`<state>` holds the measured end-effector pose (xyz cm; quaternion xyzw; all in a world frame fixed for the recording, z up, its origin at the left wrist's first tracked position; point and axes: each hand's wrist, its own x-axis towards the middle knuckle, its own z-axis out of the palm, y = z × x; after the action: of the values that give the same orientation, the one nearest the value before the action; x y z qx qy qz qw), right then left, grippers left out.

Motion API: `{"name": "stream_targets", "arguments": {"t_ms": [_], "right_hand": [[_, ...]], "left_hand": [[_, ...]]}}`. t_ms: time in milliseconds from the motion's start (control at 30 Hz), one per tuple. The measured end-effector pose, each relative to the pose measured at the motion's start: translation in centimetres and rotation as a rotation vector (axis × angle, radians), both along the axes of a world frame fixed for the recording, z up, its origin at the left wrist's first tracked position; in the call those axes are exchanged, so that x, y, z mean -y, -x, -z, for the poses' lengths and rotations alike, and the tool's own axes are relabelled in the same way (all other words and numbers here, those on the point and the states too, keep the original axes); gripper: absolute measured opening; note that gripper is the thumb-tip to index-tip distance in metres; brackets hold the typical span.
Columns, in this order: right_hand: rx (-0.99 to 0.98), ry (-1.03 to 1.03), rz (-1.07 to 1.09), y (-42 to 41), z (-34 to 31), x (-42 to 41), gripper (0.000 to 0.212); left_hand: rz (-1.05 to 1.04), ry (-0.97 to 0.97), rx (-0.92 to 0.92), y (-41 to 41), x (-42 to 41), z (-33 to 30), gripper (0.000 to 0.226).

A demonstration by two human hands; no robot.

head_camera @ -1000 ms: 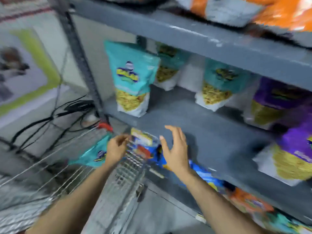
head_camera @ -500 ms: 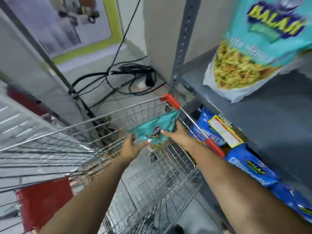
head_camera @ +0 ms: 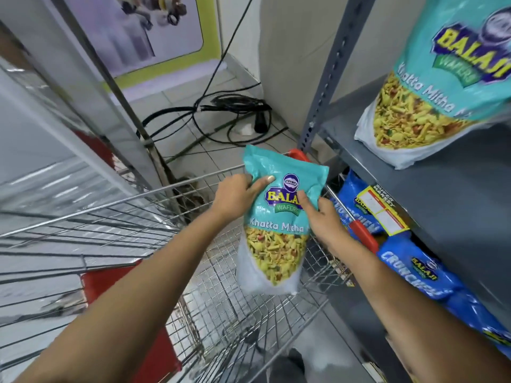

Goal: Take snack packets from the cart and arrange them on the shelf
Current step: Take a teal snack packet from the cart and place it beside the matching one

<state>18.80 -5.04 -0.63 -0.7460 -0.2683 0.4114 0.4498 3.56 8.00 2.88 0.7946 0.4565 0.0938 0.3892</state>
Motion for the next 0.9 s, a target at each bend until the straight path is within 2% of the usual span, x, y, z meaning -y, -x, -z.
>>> {"name": "stream_targets", "arguments": {"t_ms": [200, 367, 533, 633, 667, 833, 900], "right_hand": [[-0.068, -0.121, 0.047, 1.2, -7.7, 3.0, 0.035], [0.116, -0.246, 0.223, 1.0, -13.7, 6.9, 0.017], [0.299, -0.353, 0.475, -2.1, -18.5, 13.6, 0.01], [0.458, -0.36, 0.606, -5.1, -20.2, 17.6, 0.009], [0.491, -0.359, 0.641, -6.3, -20.6, 18.8, 0.009], [0.608, -0.361, 0.802, -11.4, -21.5, 22.4, 0.028], [0.609, -0.36, 0.853, -13.3, -21.2, 22.8, 0.032]], "left_hand": [[0.141, -0.049, 0.077, 0.7, 1.4, -7.8, 0.064], [0.251, -0.143, 0.212, -1.6, 3.4, -12.6, 0.06], [0.404, -0.137, 0.388, -8.5, 7.6, -16.4, 0.076], [0.528, -0.115, 0.475, -13.5, 11.0, -18.4, 0.062], [0.569, -0.119, 0.493, -15.2, 12.0, -18.9, 0.066], [0.668, -0.13, 0.445, -23.8, 14.8, -20.0, 0.088], [0.683, -0.191, 0.462, -26.2, 15.8, -20.5, 0.082]]}}
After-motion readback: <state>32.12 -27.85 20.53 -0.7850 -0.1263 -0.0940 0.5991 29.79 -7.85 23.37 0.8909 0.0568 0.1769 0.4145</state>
